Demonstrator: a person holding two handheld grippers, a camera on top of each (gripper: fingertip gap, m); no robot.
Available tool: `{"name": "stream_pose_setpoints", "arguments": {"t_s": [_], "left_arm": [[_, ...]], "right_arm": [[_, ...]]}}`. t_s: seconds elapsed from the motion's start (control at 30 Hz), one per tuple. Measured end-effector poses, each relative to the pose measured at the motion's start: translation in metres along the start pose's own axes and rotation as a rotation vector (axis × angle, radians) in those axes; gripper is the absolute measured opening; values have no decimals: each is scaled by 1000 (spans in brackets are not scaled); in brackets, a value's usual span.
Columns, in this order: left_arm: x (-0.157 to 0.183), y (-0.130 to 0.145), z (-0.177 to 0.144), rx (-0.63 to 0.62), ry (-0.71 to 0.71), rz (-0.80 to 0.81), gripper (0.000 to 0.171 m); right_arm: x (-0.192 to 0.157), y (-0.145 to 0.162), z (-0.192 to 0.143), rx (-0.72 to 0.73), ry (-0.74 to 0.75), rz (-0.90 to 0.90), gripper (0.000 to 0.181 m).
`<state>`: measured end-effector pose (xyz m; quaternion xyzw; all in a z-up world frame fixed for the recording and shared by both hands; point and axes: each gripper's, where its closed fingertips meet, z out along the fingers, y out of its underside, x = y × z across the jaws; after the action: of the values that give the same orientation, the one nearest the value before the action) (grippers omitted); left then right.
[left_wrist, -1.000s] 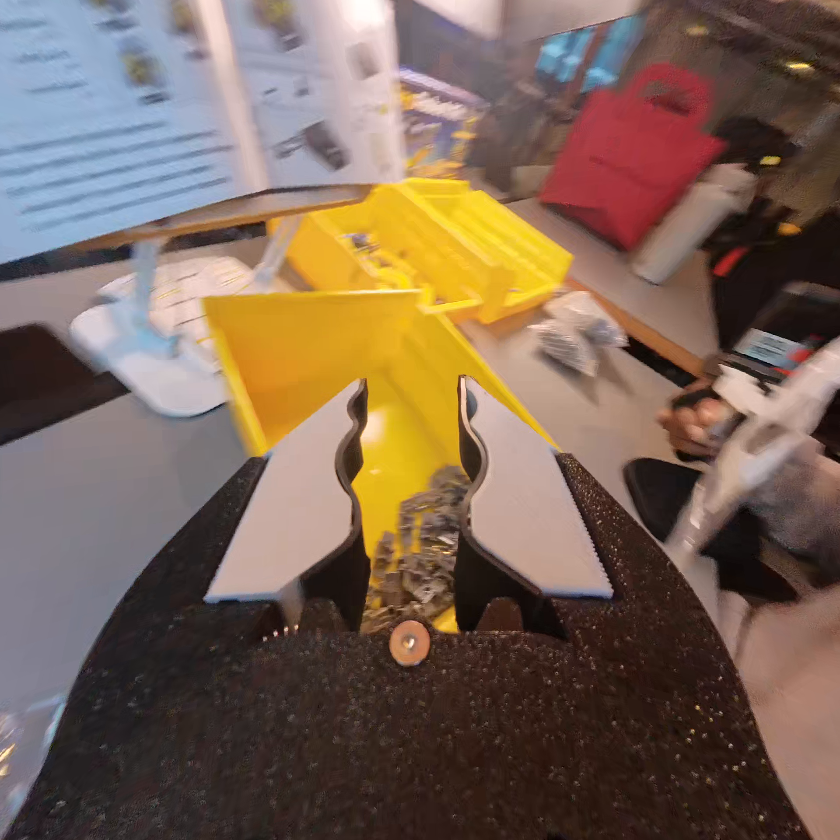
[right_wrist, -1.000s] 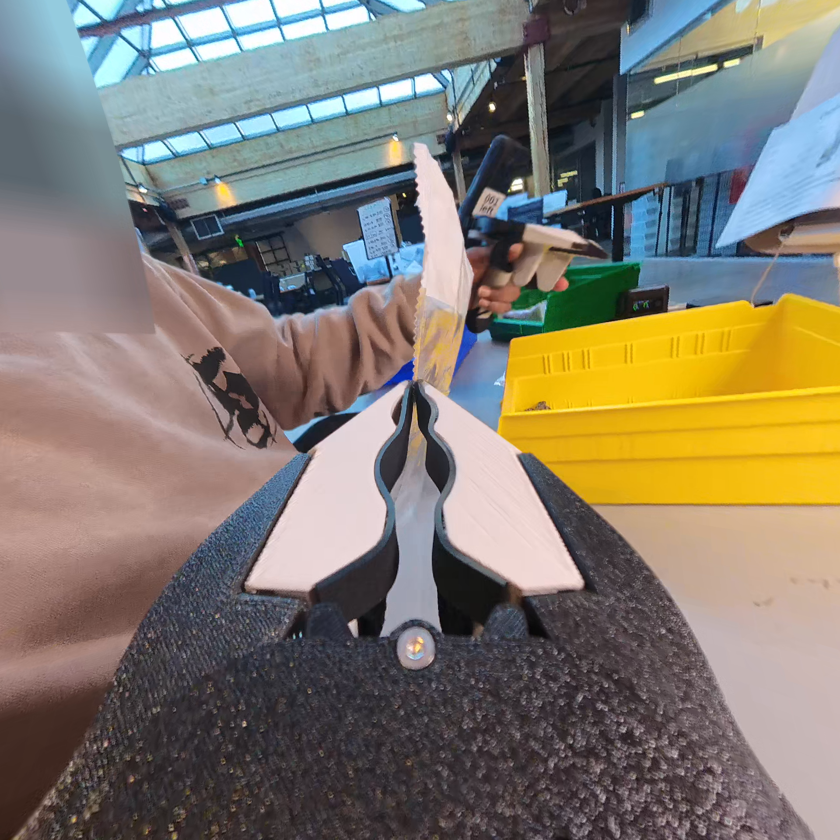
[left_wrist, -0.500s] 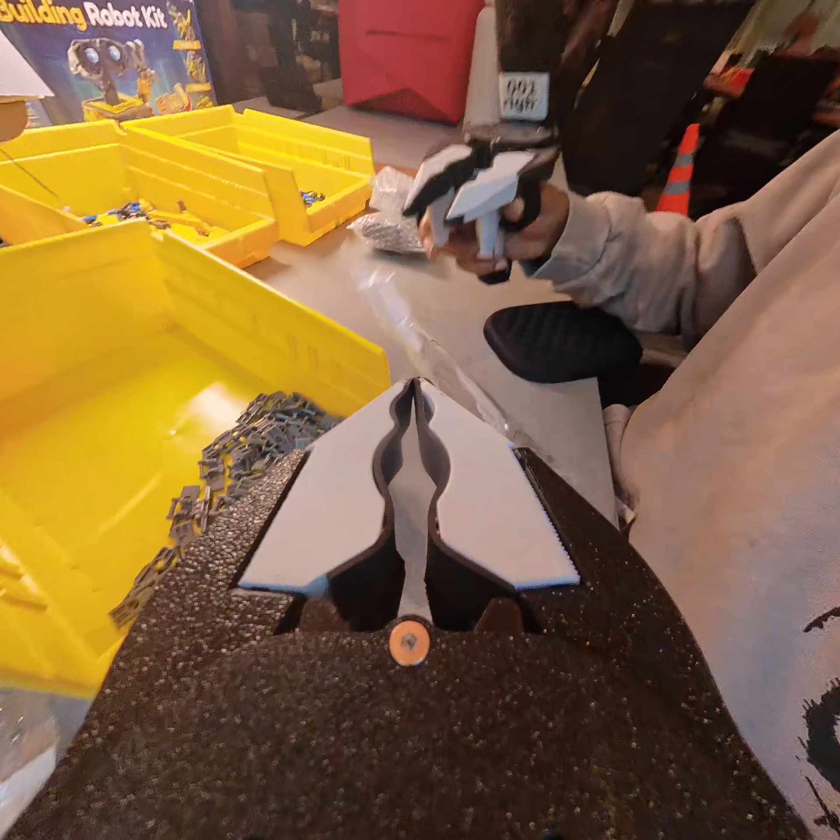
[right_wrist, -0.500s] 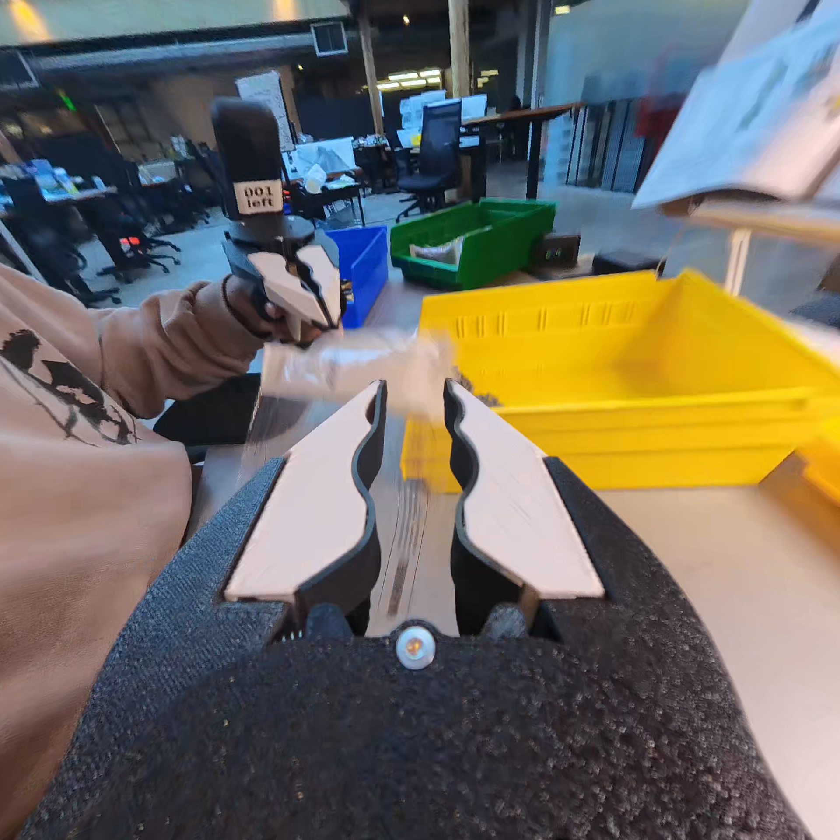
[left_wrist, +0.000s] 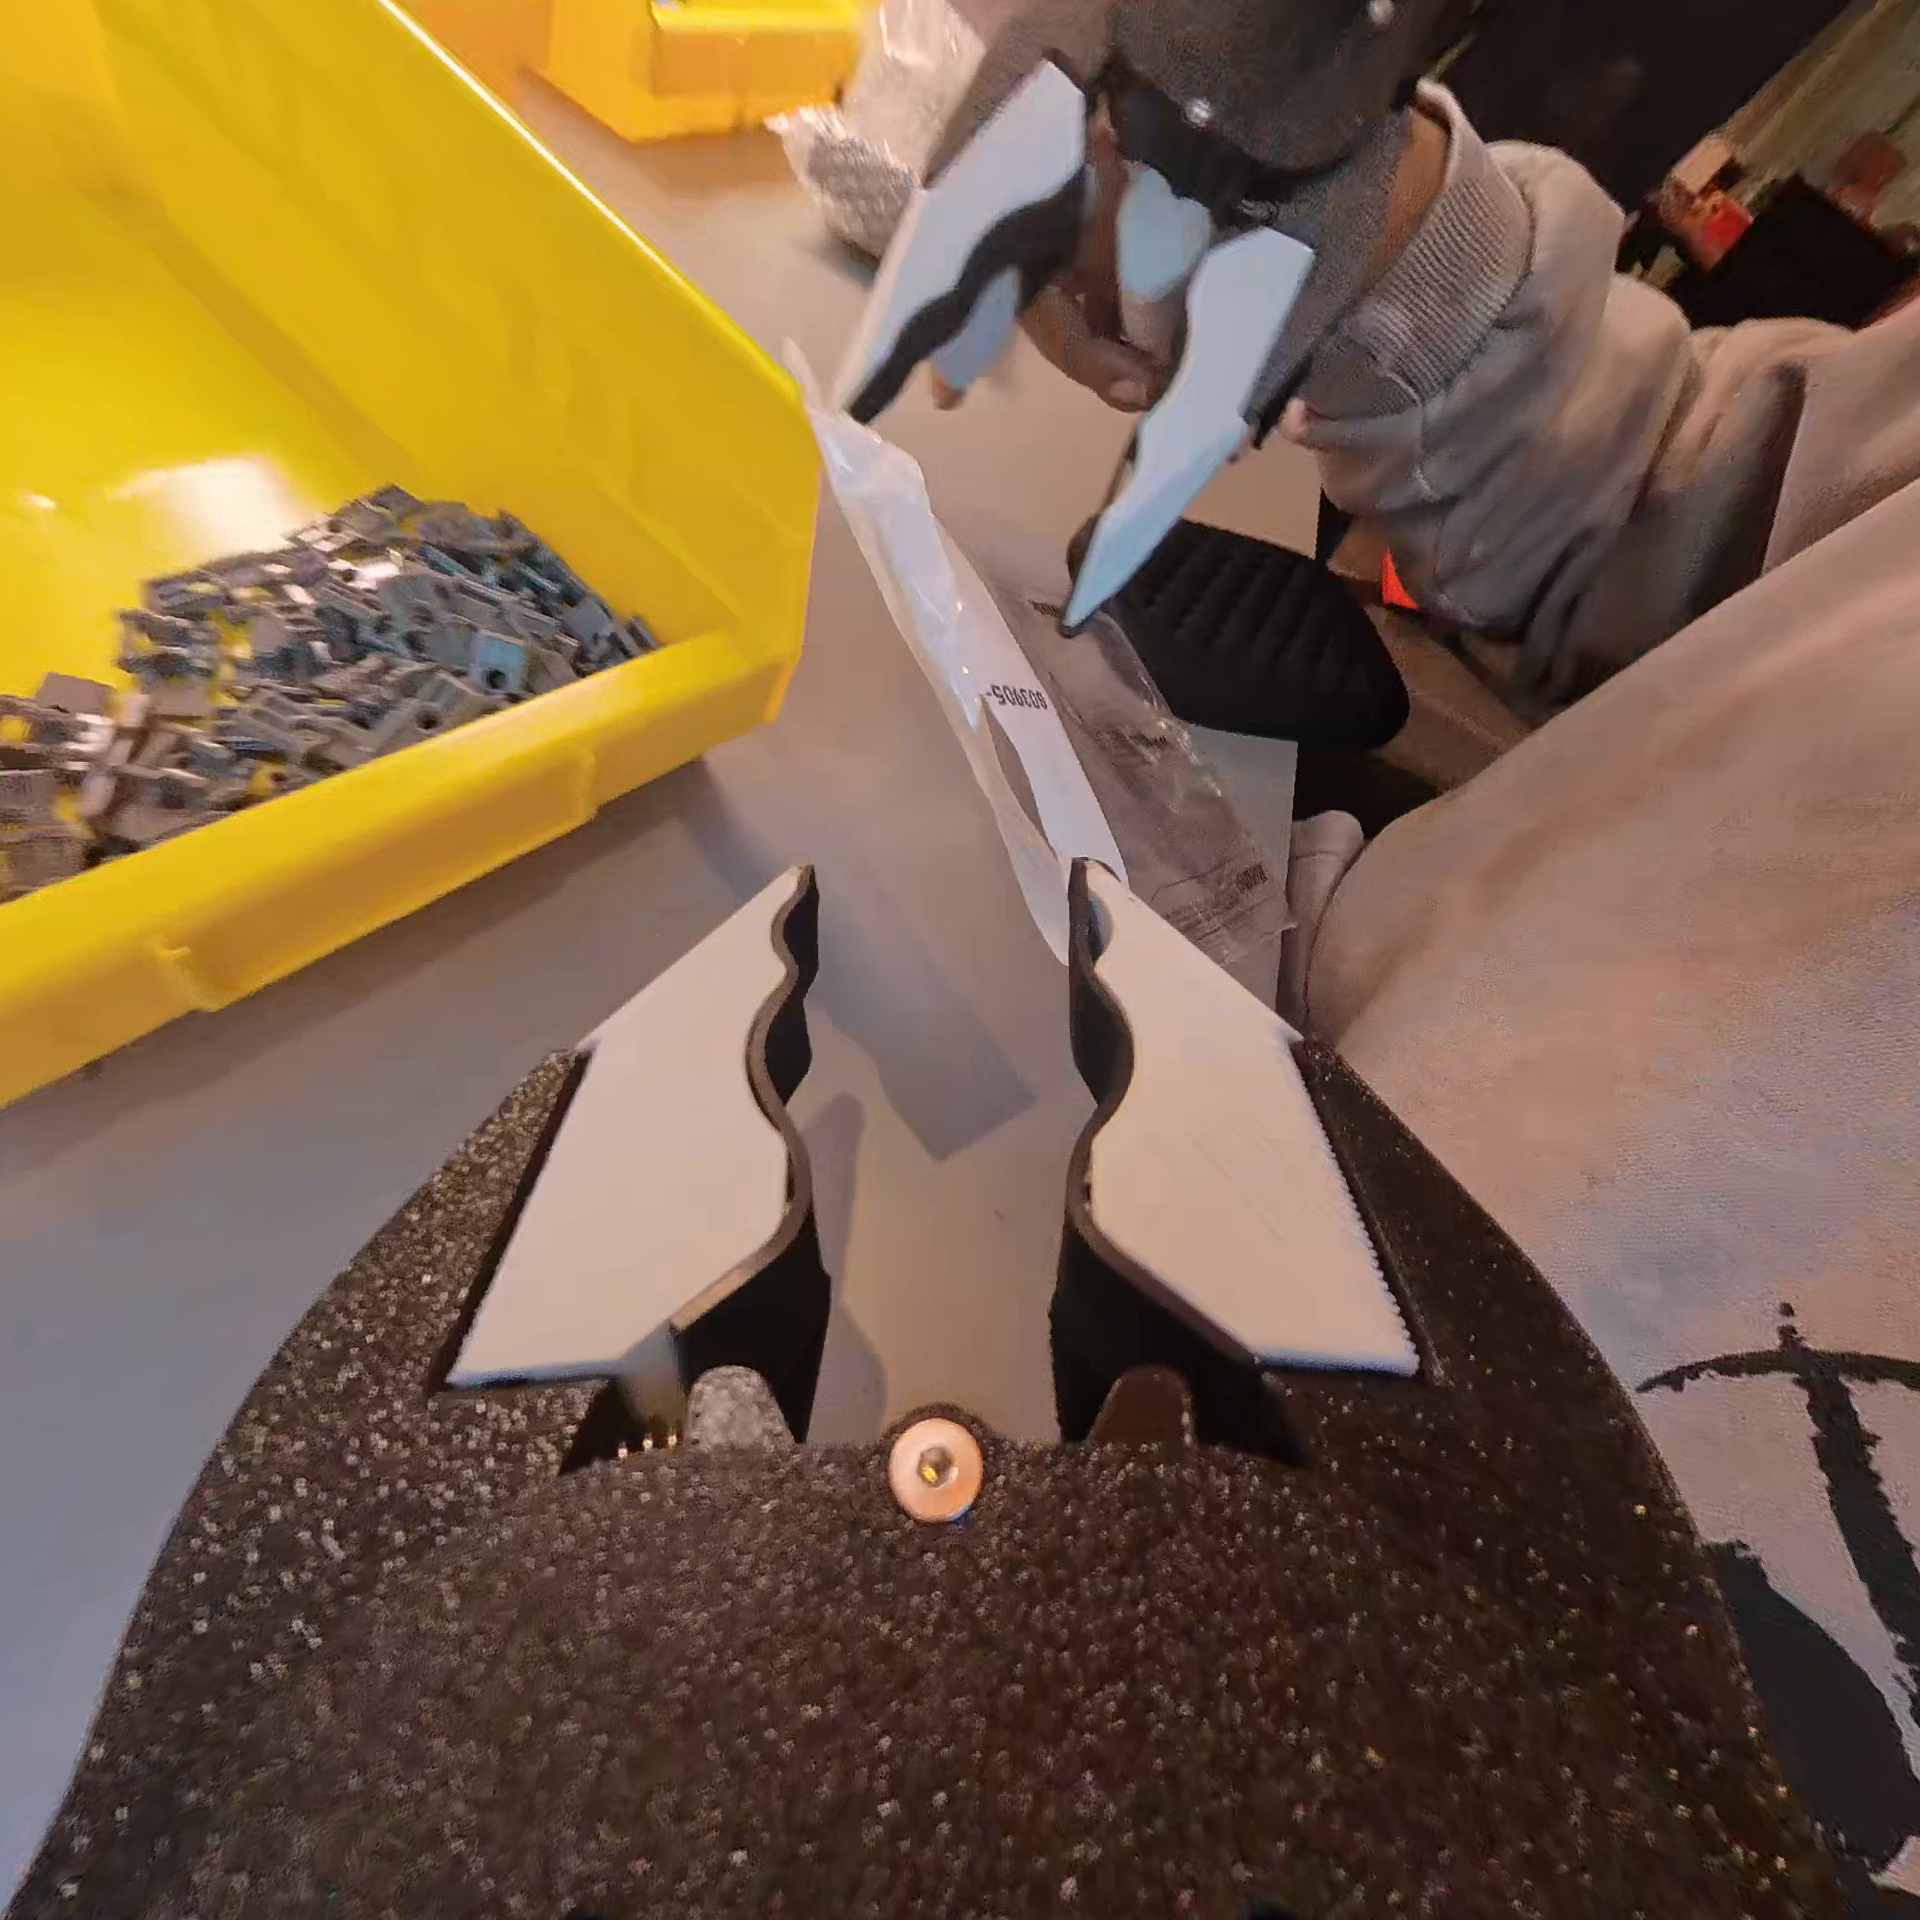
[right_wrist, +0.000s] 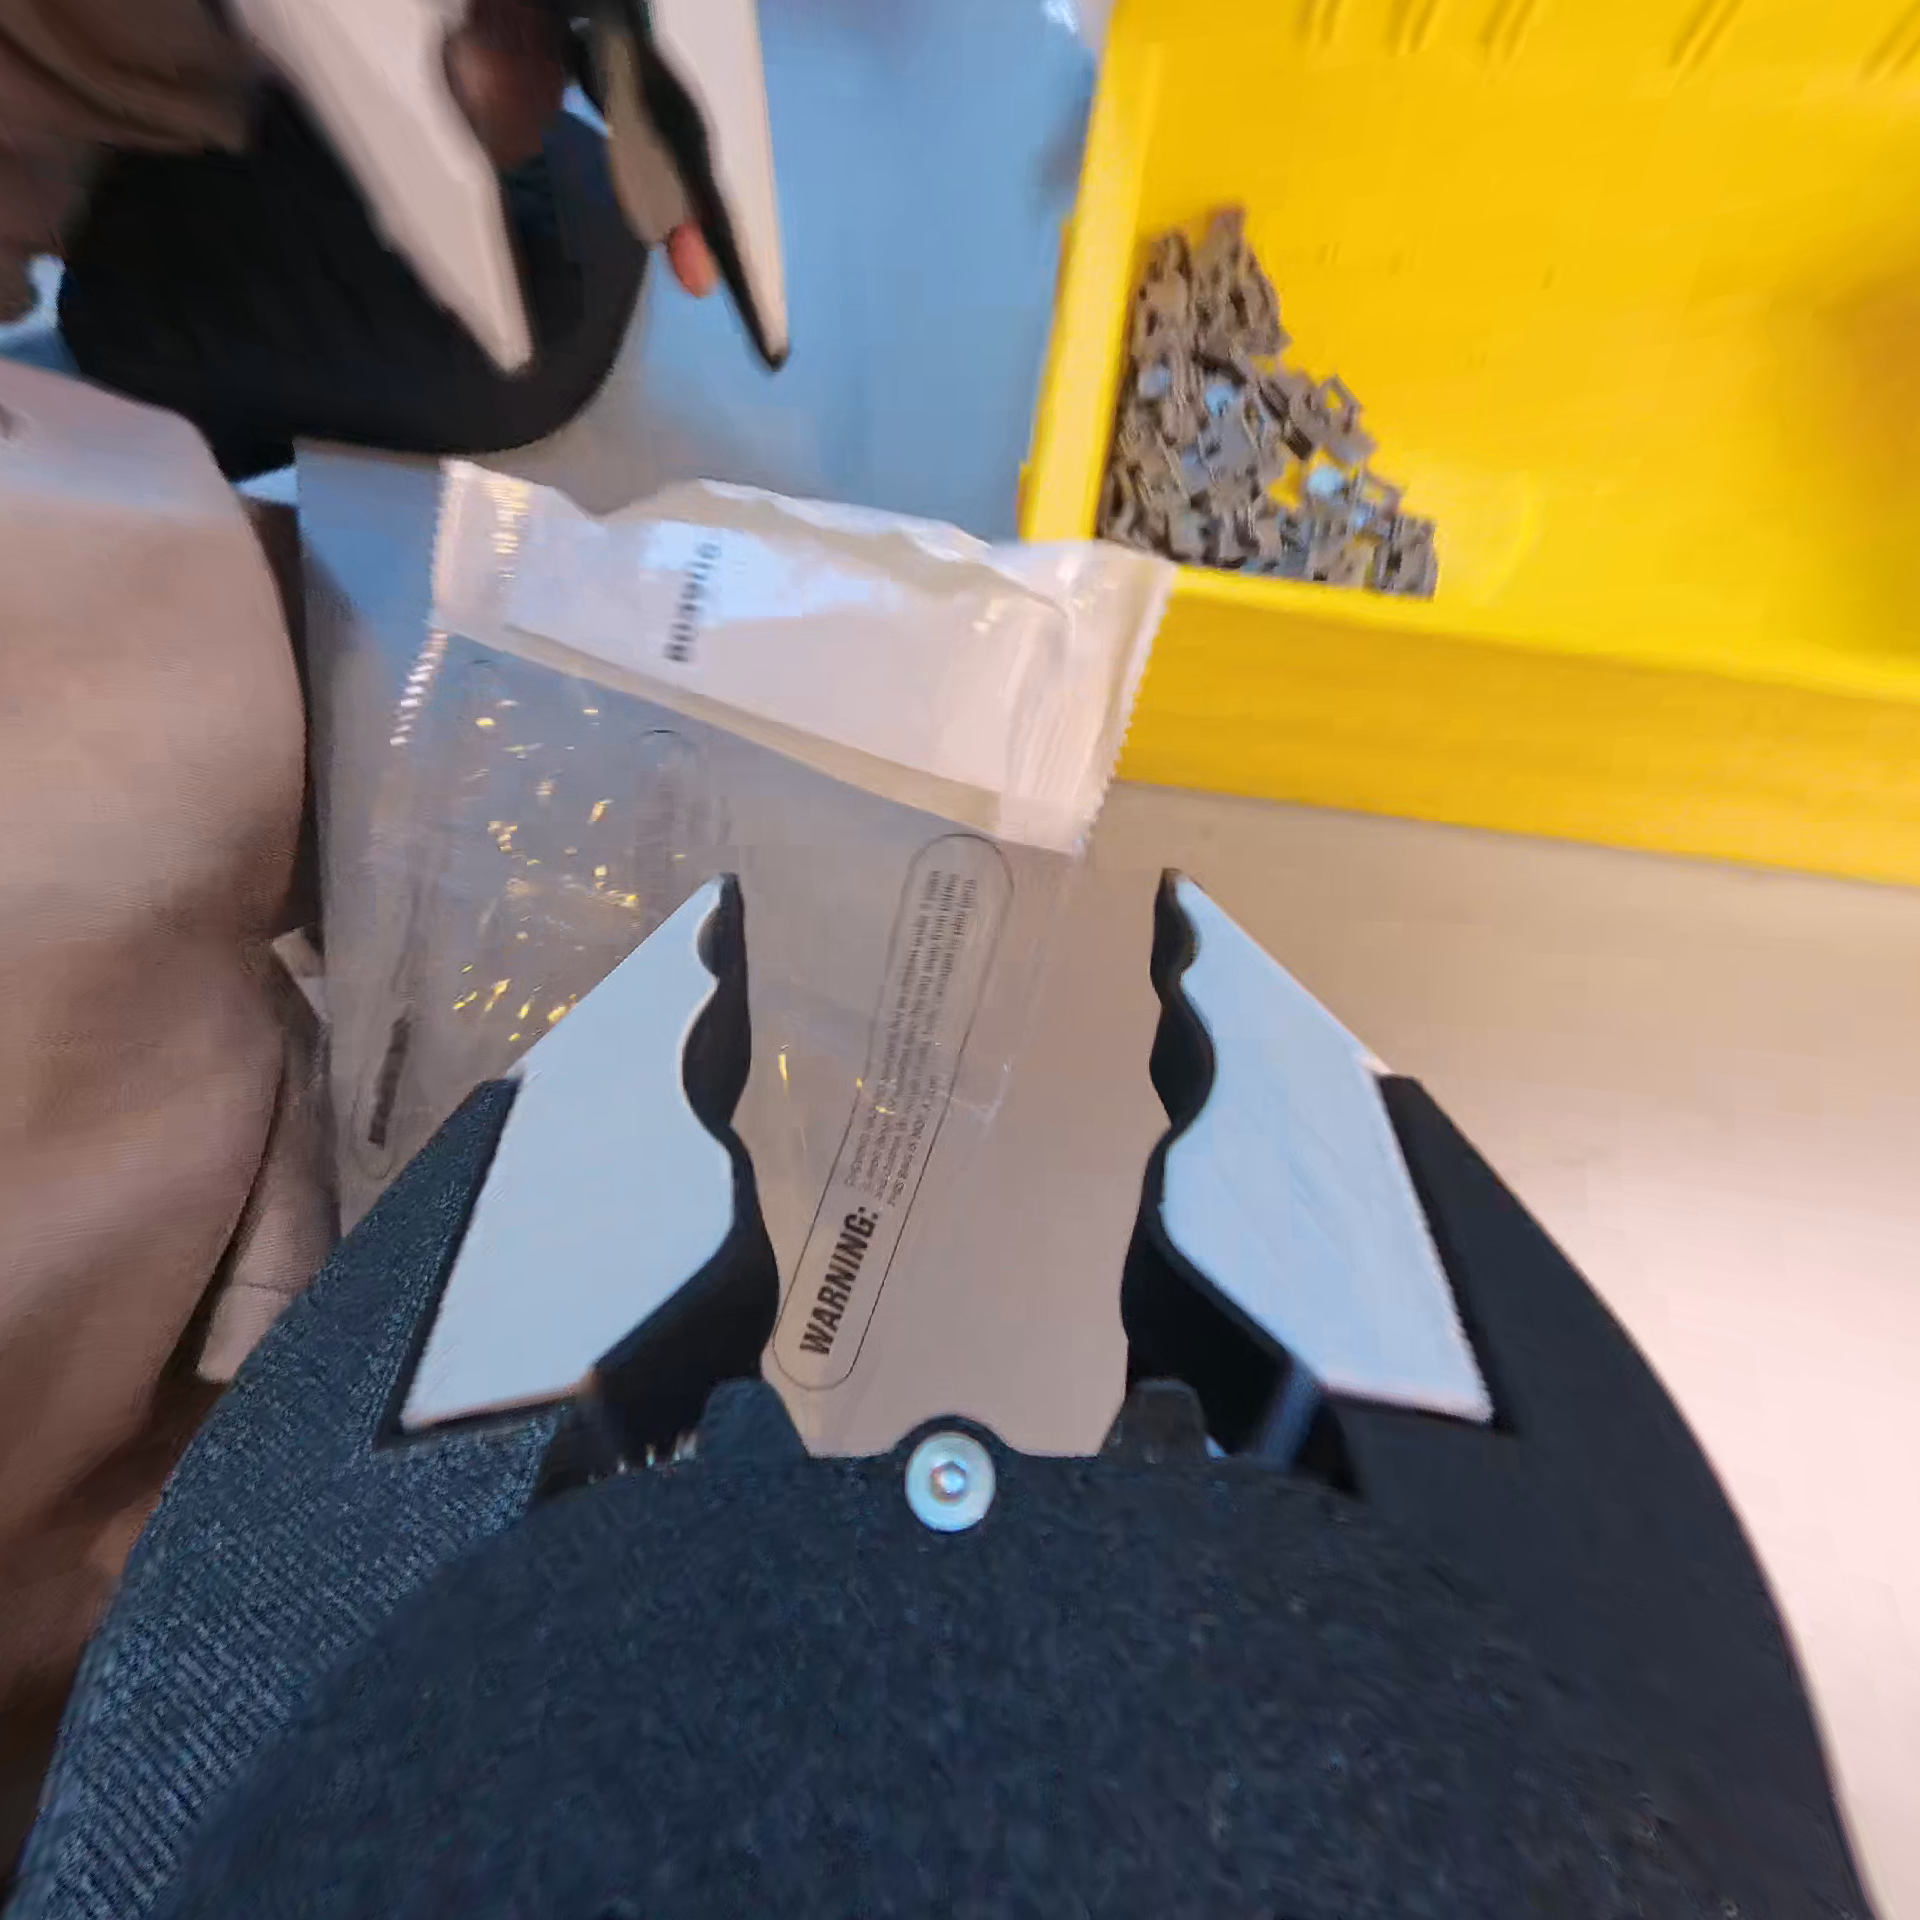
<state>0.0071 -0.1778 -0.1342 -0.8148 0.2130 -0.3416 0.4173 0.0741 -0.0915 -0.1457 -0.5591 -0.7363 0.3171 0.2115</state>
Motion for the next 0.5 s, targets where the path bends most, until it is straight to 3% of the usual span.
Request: {"name": "stream_pose_setpoints", "arguments": {"t_s": [0.07,0.13,0.17,0.3,0.5], "left_arm": [[6,8,19,-64,26,9,42],[19,7,31,-72,93,26,9],[26,2,32,-51,135,22,7],[26,-26,15,39,162,20,21],[32,-37,9,50,177,49,11]], "right_arm": [[0,5,14,18,-76,80,69],[-10,-3,17,82,-148,51,18],[-15,-7,16,106,-161,15,5],[-29,-24,0,178,-171,-146,0],[-44,-37,-18,248,-234,-215,0]]}}
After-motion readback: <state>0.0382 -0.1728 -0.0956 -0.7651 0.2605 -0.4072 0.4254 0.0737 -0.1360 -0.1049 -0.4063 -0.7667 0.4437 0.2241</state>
